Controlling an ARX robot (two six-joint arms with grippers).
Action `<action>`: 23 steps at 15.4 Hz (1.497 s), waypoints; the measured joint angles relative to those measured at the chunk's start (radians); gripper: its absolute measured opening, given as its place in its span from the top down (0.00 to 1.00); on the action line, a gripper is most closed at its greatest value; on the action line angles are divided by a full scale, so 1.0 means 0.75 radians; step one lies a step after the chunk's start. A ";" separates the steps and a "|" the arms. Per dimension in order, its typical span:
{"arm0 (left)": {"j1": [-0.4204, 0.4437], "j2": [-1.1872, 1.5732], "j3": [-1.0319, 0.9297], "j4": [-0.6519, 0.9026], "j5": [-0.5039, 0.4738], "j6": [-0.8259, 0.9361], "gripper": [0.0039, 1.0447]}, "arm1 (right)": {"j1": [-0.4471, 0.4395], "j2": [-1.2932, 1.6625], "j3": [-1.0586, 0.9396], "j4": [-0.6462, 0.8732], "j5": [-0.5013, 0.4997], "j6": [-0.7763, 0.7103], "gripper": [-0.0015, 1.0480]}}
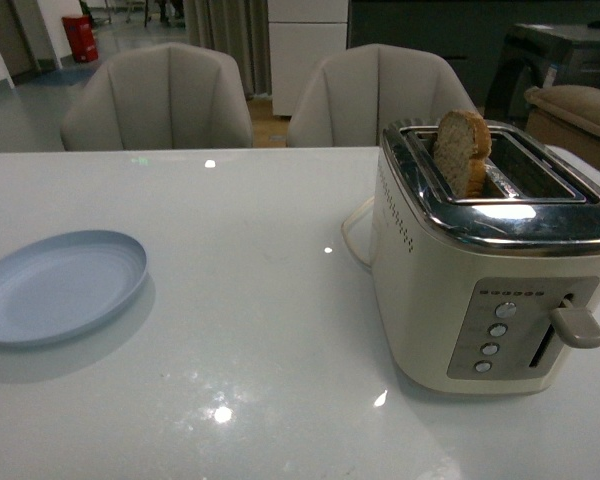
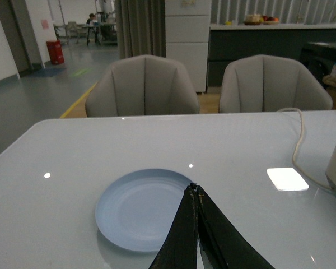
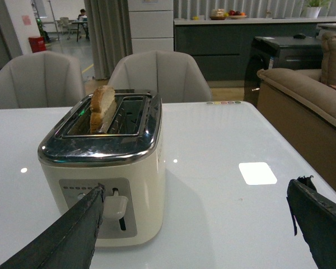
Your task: Left arm holds plate, right arm toasts bread
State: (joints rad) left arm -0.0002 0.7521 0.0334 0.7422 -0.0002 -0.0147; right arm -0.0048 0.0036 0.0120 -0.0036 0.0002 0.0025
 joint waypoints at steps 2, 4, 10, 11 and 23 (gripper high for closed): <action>0.000 -0.081 -0.030 -0.133 0.000 0.001 0.99 | 0.000 0.000 0.000 0.001 -0.001 0.000 0.06; 0.000 -0.225 -0.030 -0.218 0.000 0.000 0.99 | 0.000 0.000 0.000 0.000 0.000 0.000 0.06; 0.000 -0.509 -0.031 -0.500 0.000 0.001 0.99 | 0.000 0.000 0.000 0.000 -0.001 0.000 0.06; 0.000 -0.548 -0.031 -0.538 0.000 0.000 0.99 | 0.000 0.000 0.000 0.000 -0.001 0.000 0.06; 0.000 -0.991 -0.030 -1.003 0.001 0.000 0.99 | 0.000 0.000 0.000 0.002 -0.001 0.000 0.06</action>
State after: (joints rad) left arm -0.0002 0.0090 0.0109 -0.0101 0.0006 -0.0147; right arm -0.0048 0.0036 0.0120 -0.0025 -0.0002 0.0025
